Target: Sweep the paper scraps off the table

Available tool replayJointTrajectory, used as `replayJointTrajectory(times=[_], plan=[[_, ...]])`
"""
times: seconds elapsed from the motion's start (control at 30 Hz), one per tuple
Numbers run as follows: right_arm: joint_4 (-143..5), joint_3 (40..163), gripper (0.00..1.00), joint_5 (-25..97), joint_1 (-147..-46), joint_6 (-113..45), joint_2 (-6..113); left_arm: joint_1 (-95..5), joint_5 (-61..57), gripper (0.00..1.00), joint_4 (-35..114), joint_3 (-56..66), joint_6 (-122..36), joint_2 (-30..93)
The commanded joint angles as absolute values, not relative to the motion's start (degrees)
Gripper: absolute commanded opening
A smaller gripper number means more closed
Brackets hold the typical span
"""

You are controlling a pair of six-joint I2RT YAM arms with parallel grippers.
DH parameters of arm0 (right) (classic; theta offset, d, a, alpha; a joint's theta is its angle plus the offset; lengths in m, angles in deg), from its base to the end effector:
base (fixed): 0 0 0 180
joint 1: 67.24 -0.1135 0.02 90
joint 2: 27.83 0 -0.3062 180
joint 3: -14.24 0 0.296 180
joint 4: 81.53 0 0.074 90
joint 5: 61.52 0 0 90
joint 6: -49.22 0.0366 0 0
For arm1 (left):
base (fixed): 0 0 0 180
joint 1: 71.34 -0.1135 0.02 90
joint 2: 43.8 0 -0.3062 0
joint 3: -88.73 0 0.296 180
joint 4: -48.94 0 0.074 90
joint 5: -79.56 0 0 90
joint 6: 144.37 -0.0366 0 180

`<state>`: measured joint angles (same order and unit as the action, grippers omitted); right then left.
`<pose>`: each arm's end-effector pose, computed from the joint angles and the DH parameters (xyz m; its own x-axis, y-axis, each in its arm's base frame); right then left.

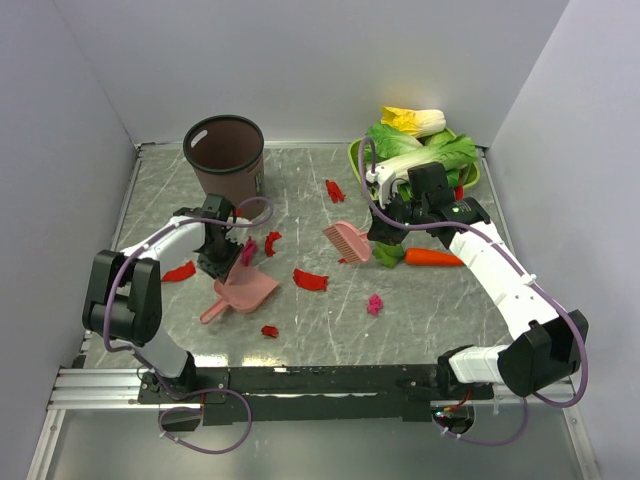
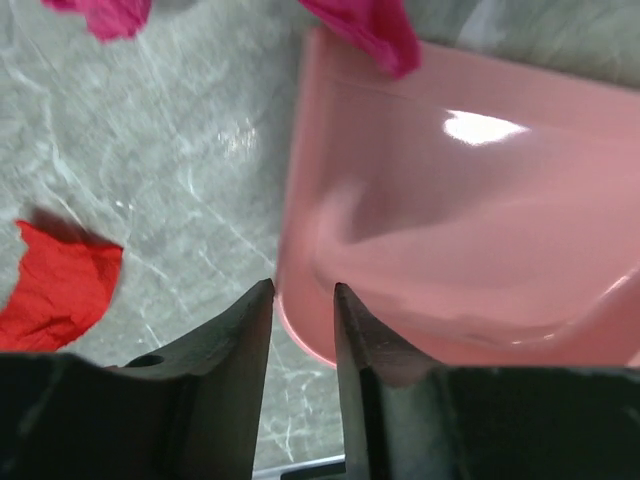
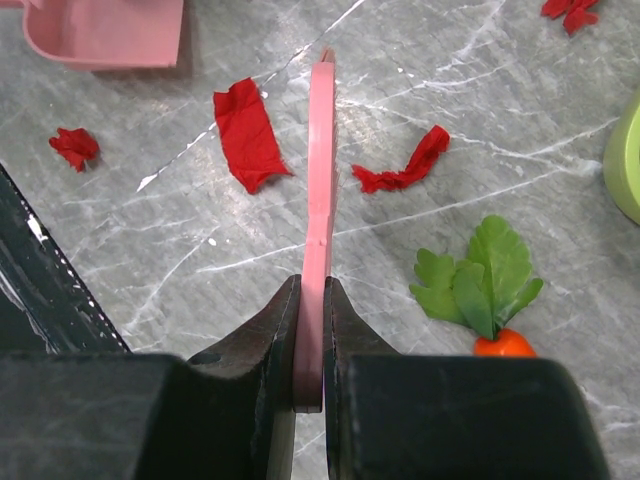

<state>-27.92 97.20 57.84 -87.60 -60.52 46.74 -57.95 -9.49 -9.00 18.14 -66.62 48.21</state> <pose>0.2806 0.1233 0.3767 -0.4146 -0.4678 -0.7805 -0.8149 0.5726 0.0897 0.3177 -0.0763 0.2027 -0.8846 0.4286 -0.1839 0.4320 0.9016 0.0233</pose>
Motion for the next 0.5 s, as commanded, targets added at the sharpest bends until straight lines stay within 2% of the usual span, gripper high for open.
replayJointTrajectory(times=[0.0,0.27,0.47], plan=[[-29.8,98.8,0.00,57.3,-87.2,-61.0,45.6,-58.1,-7.3,0.35,-6.0,17.1,-64.5,49.9],[-30.0,98.2,0.00,57.0,-87.3,-61.5,45.7,-58.1,-7.1,0.34,-4.6,16.1,-66.8,48.5],[-30.7,97.9,0.00,57.3,-87.2,-61.4,46.4,-58.1,-5.7,0.19,-5.6,15.8,-69.0,50.2]])
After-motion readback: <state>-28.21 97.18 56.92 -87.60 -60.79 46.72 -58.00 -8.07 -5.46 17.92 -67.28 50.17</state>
